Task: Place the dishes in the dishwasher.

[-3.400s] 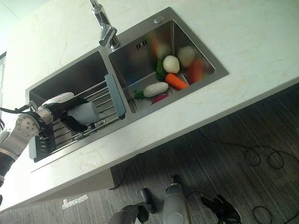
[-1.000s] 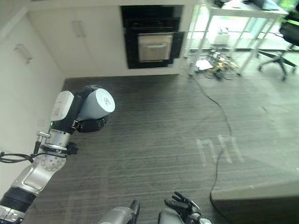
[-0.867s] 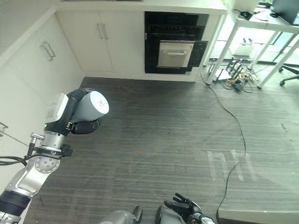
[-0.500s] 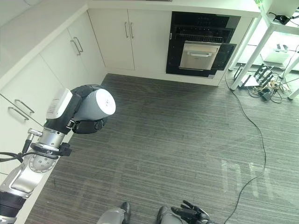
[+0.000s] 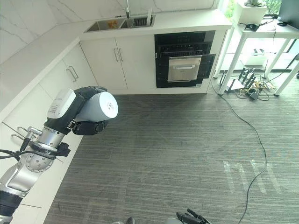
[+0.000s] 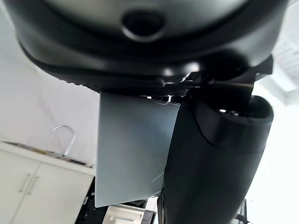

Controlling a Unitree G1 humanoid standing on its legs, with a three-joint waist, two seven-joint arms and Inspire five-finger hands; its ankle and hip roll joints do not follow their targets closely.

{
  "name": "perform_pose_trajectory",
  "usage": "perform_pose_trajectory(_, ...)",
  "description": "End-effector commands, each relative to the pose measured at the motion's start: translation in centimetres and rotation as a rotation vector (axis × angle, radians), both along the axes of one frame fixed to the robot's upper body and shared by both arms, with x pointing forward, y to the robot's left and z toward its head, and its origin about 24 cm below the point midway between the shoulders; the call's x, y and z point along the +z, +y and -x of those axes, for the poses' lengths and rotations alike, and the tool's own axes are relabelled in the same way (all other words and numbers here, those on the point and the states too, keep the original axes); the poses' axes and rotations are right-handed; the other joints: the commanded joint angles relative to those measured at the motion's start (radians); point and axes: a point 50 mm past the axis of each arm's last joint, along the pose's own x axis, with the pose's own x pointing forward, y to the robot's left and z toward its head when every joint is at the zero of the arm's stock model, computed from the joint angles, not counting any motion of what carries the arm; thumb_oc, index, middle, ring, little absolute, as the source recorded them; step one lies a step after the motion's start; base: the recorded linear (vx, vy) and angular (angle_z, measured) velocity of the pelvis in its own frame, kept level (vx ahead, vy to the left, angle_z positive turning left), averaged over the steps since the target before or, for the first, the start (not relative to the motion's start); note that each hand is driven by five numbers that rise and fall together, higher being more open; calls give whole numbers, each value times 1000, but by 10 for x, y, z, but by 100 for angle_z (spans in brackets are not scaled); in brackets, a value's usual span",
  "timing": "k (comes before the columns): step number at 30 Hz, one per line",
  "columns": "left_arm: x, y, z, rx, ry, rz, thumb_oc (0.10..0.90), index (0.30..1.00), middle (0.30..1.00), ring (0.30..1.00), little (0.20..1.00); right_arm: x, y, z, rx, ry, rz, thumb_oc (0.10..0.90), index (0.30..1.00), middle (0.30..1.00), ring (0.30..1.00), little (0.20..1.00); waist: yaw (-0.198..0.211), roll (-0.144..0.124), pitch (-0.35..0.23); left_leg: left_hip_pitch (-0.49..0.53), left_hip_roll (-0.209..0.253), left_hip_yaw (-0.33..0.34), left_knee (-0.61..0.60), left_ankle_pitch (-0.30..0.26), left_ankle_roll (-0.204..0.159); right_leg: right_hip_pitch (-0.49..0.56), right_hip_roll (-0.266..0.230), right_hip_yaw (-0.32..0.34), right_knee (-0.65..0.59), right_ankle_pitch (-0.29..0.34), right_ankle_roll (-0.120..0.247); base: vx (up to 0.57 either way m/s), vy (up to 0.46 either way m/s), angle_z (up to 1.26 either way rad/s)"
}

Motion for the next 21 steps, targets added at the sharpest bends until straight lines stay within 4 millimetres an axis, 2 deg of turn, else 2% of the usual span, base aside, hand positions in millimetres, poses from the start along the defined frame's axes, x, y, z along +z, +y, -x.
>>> perform_pose_trajectory(1,66,-7,-1,-76,-261,31,400,300,300,300,300,-1,5,5,32,-14,-43,800,900,900,900,900,-12,6,-14,-36,31,-2,91,-153,-35,35,19,-12,-52,-45,78,34,-10,1)
perform_pose_trajectory(3,67,-7,-1,-78,-256,31,400,300,300,300,300,-1,5,7,34,-14,-47,800,900,900,900,900,-14,6,-16,-33,31,0,91,-155,-34,36,20,-8,-52,-44,79,0,0,0)
perform_pose_trajectory(4,64,-11,-7,-35,-228,-28,400,300,300,300,300,-1,7,3,-9,-37,-74,800,900,900,900,900,-17,-32,15,23,5,54,91,-208,31,44,11,-29,-52,5,96,14,-56,-2)
perform_pose_trajectory(8,65,-8,-9,1,-237,-11,400,300,300,300,300,4,1,-6,46,-88,-12,800,900,900,900,900,-23,-33,11,22,31,61,91,-195,2,42,35,-10,-52,-24,78,4,-208,-6)
perform_pose_trajectory(10,66,-8,-11,9,-240,7,400,300,300,300,300,5,-2,-10,3,-87,-22,800,900,900,900,900,-26,-32,12,24,42,50,91,-175,-11,40,57,5,-52,-33,63,36,-225,-11)
perform_pose_trajectory(12,67,-5,-11,16,-252,27,400,300,300,300,300,7,-4,-14,30,-91,-16,800,900,900,900,900,-27,-42,17,54,29,49,91,-157,-9,41,66,23,-52,-39,47,111,-203,-4)
perform_pose_trajectory(13,67,-4,-11,20,-251,36,400,300,300,300,300,8,-4,-18,50,-95,-3,800,900,900,900,900,-22,-55,23,71,16,55,91,-140,-5,44,61,36,-52,-37,41,169,-215,-5)
perform_pose_trajectory(14,67,-2,-10,18,-248,43,400,300,300,300,300,9,-6,-21,49,-94,20,800,900,900,900,900,-9,-80,35,78,-4,57,95,-86,-4,53,48,56,-52,-32,30,143,-236,-10)
perform_pose_trajectory(15,66,-1,-10,12,-244,46,400,300,300,300,300,10,-8,-24,33,-102,33,800,900,900,900,900,8,-94,57,14,-7,32,190,-50,-9,68,53,77,-52,-30,15,106,-219,-15)
perform_pose_trajectory(16,66,1,-11,11,-241,45,400,300,300,300,300,11,-11,-25,19,-108,42,800,900,900,900,900,20,-90,70,-50,-13,0,246,-35,-12,73,68,89,-52,-31,6,113,-119,-19)
perform_pose_trajectory(17,65,3,-11,14,-235,42,400,300,300,300,300,13,-15,-28,11,-114,47,800,900,900,900,900,30,-81,80,-86,-29,-23,236,-21,-12,79,85,99,-52,-35,2,215,13,-1)
perform_pose_trajectory(19,60,8,-11,28,-217,45,400,300,300,300,300,14,-17,-31,32,-111,67,800,900,900,900,900,49,-65,84,-81,-67,-48,91,-1,-10,96,105,114,-52,-52,6,331,138,-19)
perform_pose_trajectory(21,53,10,-9,32,-194,46,400,300,300,300,300,13,-16,-30,50,-101,83,800,900,900,900,900,62,-13,90,-200,-25,-84,91,22,-36,126,156,113,-52,-82,-1,389,205,-56)
